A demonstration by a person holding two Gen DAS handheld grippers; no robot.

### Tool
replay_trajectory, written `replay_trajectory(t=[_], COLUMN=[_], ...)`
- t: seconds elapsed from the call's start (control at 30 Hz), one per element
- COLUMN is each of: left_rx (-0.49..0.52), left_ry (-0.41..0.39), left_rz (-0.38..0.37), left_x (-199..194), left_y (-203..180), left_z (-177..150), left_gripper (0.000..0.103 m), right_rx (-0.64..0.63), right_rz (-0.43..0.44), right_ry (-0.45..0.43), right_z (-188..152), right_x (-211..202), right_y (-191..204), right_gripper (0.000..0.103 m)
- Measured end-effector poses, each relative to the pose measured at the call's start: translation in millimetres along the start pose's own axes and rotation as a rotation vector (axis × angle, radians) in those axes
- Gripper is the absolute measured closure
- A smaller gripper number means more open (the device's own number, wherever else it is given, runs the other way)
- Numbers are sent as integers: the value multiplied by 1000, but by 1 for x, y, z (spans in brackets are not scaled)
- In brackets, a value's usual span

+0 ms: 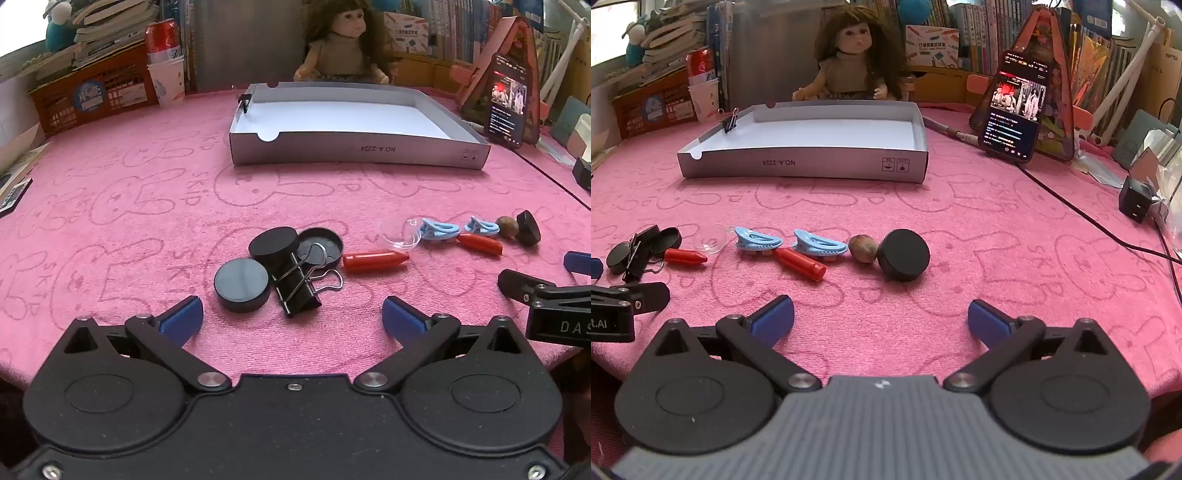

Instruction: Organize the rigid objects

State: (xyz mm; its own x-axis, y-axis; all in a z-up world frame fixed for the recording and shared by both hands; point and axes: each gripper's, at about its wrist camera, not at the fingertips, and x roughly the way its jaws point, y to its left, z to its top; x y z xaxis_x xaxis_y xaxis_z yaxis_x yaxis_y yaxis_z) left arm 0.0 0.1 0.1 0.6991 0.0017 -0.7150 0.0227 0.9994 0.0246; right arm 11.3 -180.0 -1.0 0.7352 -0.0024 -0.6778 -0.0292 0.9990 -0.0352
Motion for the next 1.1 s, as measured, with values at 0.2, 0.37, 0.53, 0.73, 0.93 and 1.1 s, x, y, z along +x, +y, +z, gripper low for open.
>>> replay_trajectory(t=[0.2,0.37,0.53,0.73,0.93,1.1], left_rx=[1,-4,-7,-8,-8,-7], left_ry=[0,11,29,30,31,30], left_rz=[-7,2,5,5,5,4], left_x=[-3,-2,3,3,3,3], left_y=[0,-2,-1,-1,-1,-1], left_z=[-4,-2,2,3,3,3], left_gripper=[0,0,0,0,0,0], right_rx=[-6,-1,0,-1,2,2], right_rz=[0,-1,0,-2,-3,-3], right_ry=[-6,11,8,9,12,12], right_z=[0,4,1,-1,0,0], right_x=[0,0,0,-1,-1,-1], right_y=[1,3,0,1,1,1], right_gripper=[0,0,0,0,0,0])
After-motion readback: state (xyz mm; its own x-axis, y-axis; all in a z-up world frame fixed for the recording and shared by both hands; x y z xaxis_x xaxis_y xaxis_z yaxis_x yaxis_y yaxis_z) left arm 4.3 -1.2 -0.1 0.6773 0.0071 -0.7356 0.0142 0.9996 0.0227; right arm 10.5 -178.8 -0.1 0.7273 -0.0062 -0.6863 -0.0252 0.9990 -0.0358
